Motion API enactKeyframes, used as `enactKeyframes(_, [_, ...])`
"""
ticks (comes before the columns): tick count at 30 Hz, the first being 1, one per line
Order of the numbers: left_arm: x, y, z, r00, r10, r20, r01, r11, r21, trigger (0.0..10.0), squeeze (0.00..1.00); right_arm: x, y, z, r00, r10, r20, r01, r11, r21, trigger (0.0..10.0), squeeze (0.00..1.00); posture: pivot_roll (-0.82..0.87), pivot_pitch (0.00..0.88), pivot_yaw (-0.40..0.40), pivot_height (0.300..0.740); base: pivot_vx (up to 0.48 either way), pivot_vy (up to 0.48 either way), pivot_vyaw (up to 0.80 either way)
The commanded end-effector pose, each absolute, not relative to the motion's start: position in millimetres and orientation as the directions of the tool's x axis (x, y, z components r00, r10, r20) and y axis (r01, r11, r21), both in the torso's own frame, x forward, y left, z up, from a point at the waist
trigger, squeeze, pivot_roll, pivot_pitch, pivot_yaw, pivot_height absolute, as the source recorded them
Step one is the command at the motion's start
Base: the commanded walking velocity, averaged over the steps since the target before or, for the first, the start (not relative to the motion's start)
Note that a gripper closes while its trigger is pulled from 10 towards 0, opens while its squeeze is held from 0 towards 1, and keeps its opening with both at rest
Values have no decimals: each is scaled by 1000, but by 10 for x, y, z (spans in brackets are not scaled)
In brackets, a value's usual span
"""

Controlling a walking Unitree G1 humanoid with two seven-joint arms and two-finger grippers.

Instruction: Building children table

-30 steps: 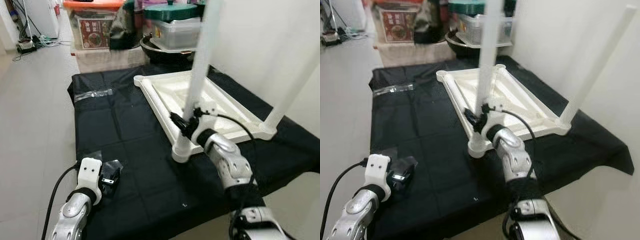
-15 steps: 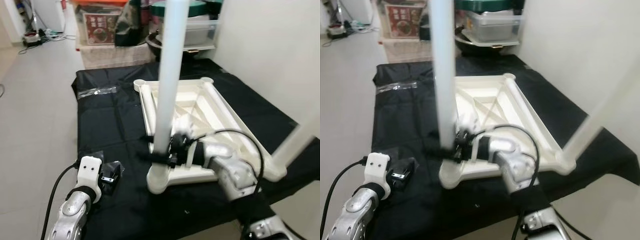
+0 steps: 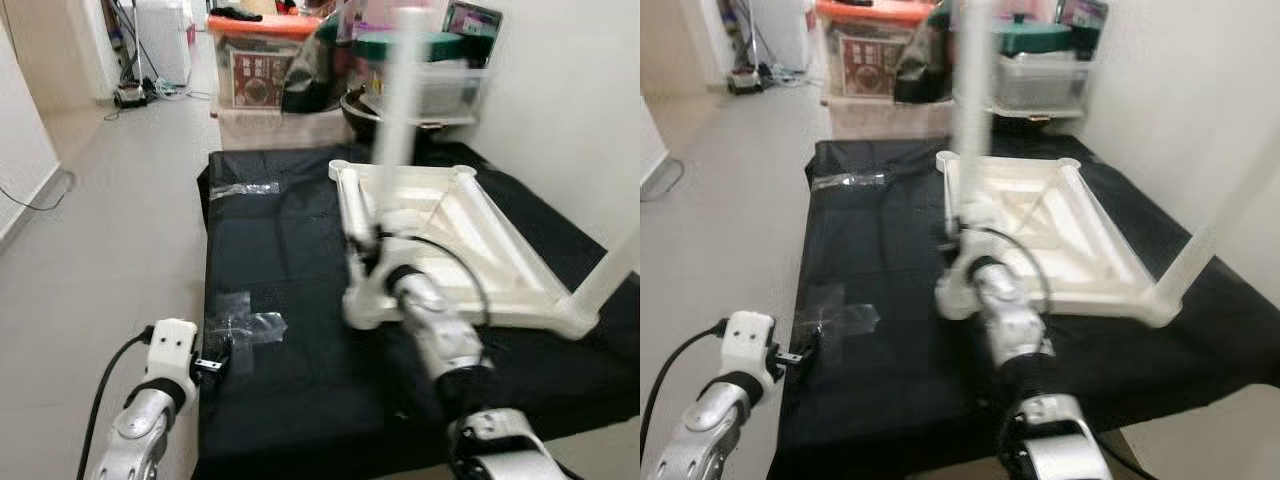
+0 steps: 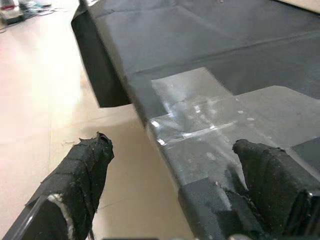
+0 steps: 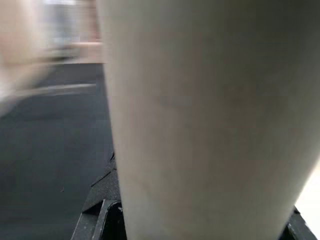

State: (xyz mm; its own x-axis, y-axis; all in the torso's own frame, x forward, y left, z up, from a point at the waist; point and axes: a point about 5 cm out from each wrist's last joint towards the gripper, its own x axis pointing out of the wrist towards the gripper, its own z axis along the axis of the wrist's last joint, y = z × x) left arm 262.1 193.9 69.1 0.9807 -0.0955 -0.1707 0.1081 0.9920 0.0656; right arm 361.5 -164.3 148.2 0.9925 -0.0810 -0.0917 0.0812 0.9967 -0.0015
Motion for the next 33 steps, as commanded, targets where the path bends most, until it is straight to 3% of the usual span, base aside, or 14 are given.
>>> enactKeyframes(1, [2630, 1901, 676, 977, -112, -181, 127, 989, 75, 10000, 0, 3526, -1724, 1198, 956, -161, -246, 147, 986, -75, 0, 0, 30, 0, -71, 740, 0, 0, 0])
enactKeyframes(4, [2615, 1889, 657, 975, -120, -188, 135, 988, 73, 10000, 0, 3404, -1696, 1135, 950, -156, -270, 140, 987, -78, 0, 0, 22, 0, -63, 740, 0, 0, 0])
enactKeyframes(5, [2612, 1887, 649, 974, -123, -191, 139, 988, 73, 10000, 0, 3383, -1562, 1118, 957, -68, -282, 66, 998, -19, 10000, 0, 18, 0, -60, 740, 0, 0, 0])
enactKeyframes(8, [2616, 1886, 646, 973, -126, -193, 142, 987, 73, 10000, 0, 3397, -1385, 1160, 969, 55, -242, -44, 998, 50, 10000, 0, 17, 0, -59, 740, 0, 0, 0])
enactKeyframes(9, [2626, 1884, 650, 973, -127, -192, 144, 987, 73, 10000, 0, 3431, -1285, 1240, 975, 127, -183, -113, 990, 88, 10000, 1000, 19, 0, -60, 740, 0, 0, 0])
enactKeyframes(13, [2645, 1883, 660, 974, -128, -189, 144, 987, 74, 10000, 0, 3526, -1182, 1413, 969, 227, -99, -213, 967, 138, 10000, 886, 23, 0, -65, 740, 0, 0, 0])
enactKeyframes(14, [2648, 1886, 662, 974, -127, -188, 143, 987, 74, 10000, 0, 3554, -1148, 1494, 956, 284, -68, -270, 948, 167, 10000, 0, 23, 0, -66, 740, 0, 0, 0])
enactKeyframes(17, [2645, 1892, 659, 974, -126, -188, 142, 987, 74, 10000, 0, 3559, -1091, 1628, 909, 417, -3, -409, 892, 191, 10000, 0, 25, 0, -71, 740, 0, 0, 0])
enactKeyframes(21, [2636, 1890, 647, 975, -119, -188, 135, 988, 72, 10000, 0, 3424, -1002, 1824, 575, 817, 50, -818, 571, 73, 10000, 0, 40, 0, -84, 740, 0, 0, 0])
enactKeyframes(26, [2637, 1884, 645, 975, -119, -188, 135, 988, 72, 10000, 0, 3342, -939, 1852, 397, 917, 45, -917, 395, 46, 10000, 0, 44, 0, -87, 740, 0, 0, 0])
enactKeyframes(30, [2626, 1899, 665, 978, -106, -179, 121, 990, 72, 10000, 0, 3144, -738, 1798, 126, 992, 11, -992, 126, 6, 9804, 0, 72, 0, -110, 740, 0, 0, 0])
enactKeyframes(31, [2615, 1914, 667, 979, -101, -178, 115, 991, 71, 10000, 0, 3088, -697, 1783, 89, 996, 10, -996, 89, -5, 3608, 0, 74, 0, -111, 740, 0, 0, 0])
enactKeyframes(32, [2608, 1924, 667, 979, -97, -178, 111, 991, 71, 10000, 0, 3057, -675, 1773, 71, 997, 9, -997, 72, -13, 3608, 0, 74, 0, -111, 740, 0, 0, 0])
enactKeyframes(33, [2589, 1933, 655, 979, -94, -182, 109, 991, 73, 10000, 0, 3053, -654, 1750, 87, 996, 6, -996, 88, -6, 784, 0, 71, 0, -108, 740, 0, 0, 0])
